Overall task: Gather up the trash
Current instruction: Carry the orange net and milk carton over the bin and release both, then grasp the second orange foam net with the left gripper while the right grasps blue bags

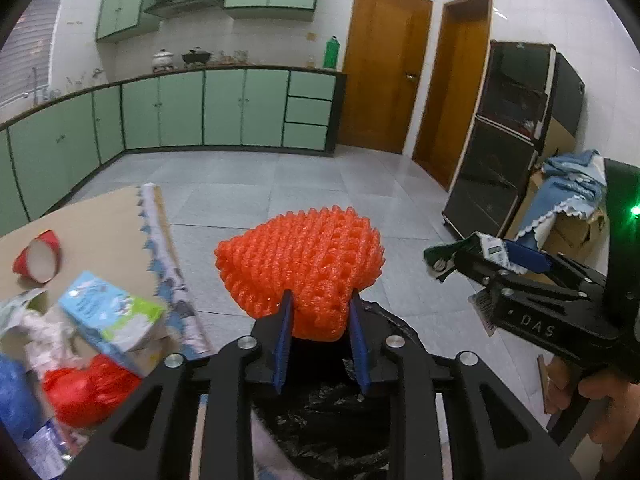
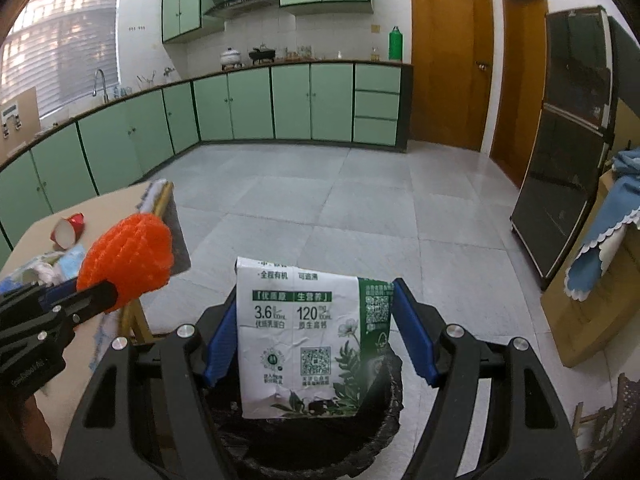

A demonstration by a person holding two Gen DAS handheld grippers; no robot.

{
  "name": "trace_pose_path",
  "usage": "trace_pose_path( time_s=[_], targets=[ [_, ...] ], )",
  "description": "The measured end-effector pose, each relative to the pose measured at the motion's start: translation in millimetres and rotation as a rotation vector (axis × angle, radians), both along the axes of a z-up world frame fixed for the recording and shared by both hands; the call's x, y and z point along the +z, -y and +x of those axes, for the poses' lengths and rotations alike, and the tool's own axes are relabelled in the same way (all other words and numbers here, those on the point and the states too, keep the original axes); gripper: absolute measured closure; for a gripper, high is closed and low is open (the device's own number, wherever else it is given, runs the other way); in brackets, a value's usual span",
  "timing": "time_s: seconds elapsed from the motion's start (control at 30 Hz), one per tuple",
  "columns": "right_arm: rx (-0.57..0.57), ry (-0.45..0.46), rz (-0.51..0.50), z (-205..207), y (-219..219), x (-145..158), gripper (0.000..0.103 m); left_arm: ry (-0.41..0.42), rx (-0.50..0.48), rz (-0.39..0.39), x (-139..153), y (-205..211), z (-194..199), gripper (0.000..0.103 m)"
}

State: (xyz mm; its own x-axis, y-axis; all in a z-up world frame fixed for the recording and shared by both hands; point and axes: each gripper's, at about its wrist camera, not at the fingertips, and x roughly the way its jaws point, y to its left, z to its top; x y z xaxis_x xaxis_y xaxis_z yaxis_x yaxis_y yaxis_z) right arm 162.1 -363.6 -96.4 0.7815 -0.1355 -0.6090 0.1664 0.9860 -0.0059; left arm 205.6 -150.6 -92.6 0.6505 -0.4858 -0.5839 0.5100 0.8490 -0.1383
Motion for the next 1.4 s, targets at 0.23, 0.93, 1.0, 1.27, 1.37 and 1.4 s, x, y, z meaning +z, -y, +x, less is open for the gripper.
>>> trace_pose_path(
  time_s=[0.23,0.93,1.0,1.27,1.37,1.4],
  targets=[
    [0.003,-0.026,0.033,0.1,9.9,-15.2,0.025,0.0,-0.008,0.002,-0.8,9.8,5.5,0.056],
    [0.186,0.116,0.119,-24.8,-113.4,31.4,0.005,0.148,0.475,0.059,41.5,-195.6,-62.8,0.022],
    [0.236,0.116,0.139,-22.9,-140.3,31.9,0.005,0.143,0.542,0.095,36.8,-223.1,-71.6,0.022],
    [0.419,0.101,0.167,-10.9,-245.7,24.3,0.005,0.063,0.729,0.171,3.1,-308.3,-79.4,0.022],
    [0.467,0.08,0.153,-4.5,-279.2,18.1,0.006,0.039,0.756,0.174,-8.3,-325.8,-83.9,0.022],
    [0.479,0.076,0.147,-3.5,-288.6,15.8,0.006,0.036,0.763,0.17,-10.4,-330.8,-84.9,0.022]
  ],
)
